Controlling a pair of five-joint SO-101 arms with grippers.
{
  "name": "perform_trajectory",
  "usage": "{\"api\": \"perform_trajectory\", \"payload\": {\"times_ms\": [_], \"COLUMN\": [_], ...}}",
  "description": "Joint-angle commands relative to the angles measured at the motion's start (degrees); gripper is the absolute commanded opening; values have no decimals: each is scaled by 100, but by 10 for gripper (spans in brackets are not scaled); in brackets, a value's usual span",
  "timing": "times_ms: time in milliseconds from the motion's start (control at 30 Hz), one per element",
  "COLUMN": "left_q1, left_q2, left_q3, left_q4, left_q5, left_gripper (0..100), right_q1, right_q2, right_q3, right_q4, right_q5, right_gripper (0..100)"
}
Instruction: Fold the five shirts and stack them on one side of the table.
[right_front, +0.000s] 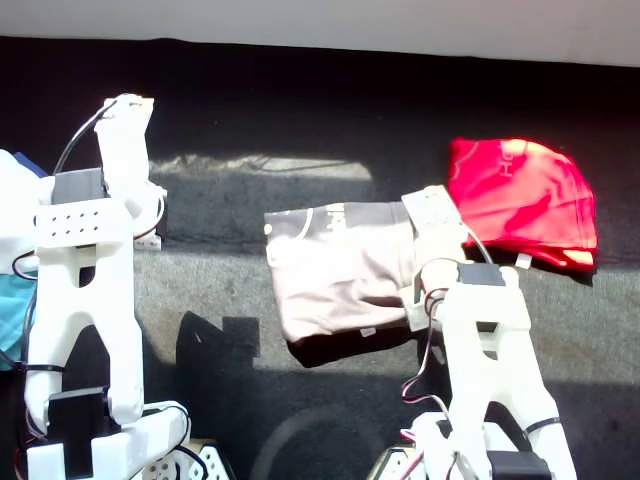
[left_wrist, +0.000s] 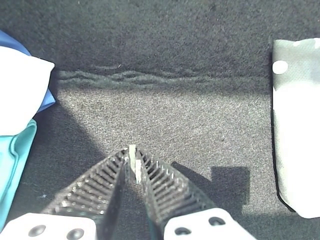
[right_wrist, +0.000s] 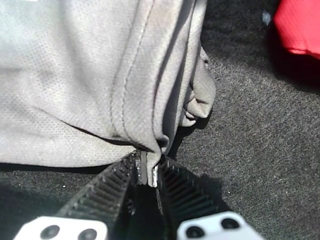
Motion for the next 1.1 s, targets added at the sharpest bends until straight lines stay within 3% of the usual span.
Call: {"api": "perform_trajectory", "payload": {"times_ms": [0, 400, 533, 700, 833, 1067], "left_q1": [-57, -57, -57, -57, -57, -57], "left_q2": [-154, -154, -154, -154, -154, -154], "left_q3": [-75, -75, -75, -75, -75, -75], "left_q4": [-62, -35, -26, -26, -26, -26], "left_q5": [26, 26, 26, 26, 26, 26], "left_gripper": [9, 9, 9, 9, 9, 9], "right_q1": [66, 409, 646, 558, 444, -532], "right_q2": [-180, -119, -180, -180, -92, 1015], "right_q3": [-215, -207, -418, -1288, -2264, -3073], "right_q4": [31, 48, 400, 1007, 1174, 1376], "right_q5": [70, 70, 44, -18, -985, -1688], "right_gripper": [6, 48, 115, 116, 124, 260]}}
